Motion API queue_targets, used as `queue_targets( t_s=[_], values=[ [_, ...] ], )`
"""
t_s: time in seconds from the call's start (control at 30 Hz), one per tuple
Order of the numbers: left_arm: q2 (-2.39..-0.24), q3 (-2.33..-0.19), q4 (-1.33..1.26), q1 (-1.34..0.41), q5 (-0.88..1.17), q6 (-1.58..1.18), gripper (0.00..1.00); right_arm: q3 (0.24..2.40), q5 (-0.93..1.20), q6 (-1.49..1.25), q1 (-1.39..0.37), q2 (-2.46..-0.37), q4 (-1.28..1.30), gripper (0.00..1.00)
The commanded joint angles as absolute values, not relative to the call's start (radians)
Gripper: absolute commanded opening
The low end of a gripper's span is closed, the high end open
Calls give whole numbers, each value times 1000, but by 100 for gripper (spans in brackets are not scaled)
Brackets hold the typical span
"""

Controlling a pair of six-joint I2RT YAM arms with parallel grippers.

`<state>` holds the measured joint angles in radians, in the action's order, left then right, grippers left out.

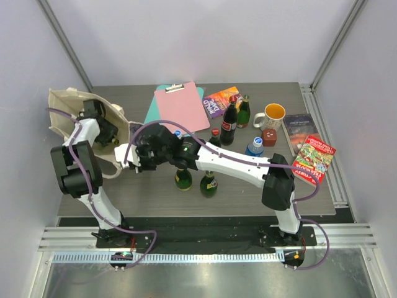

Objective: Take the beverage out of the canvas bag
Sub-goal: Take out the drink from the canvas bag.

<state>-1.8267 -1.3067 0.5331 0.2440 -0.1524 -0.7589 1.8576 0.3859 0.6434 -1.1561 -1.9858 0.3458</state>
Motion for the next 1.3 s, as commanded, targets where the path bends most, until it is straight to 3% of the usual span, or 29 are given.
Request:
queue_targets(
  t_s=[0.0, 0.33, 0.73, 1.27],
  values=[
    [-1675, -1364, 476, 265, -45, -796, 0, 1875, 379, 635, -1154, -1987, 368, 13],
    [-1582, -1312, 445, 321, 141, -902, 0, 1855, 364, 647, -1151, -1980, 377, 13],
    [-1479, -1266, 411, 357, 218, -999, 0, 1870, 357, 634, -1140, -1985, 376, 13],
    [-1368, -1302, 364, 374, 304, -1181, 0, 2081, 272, 453, -1060, -2103, 316, 15]
  ],
)
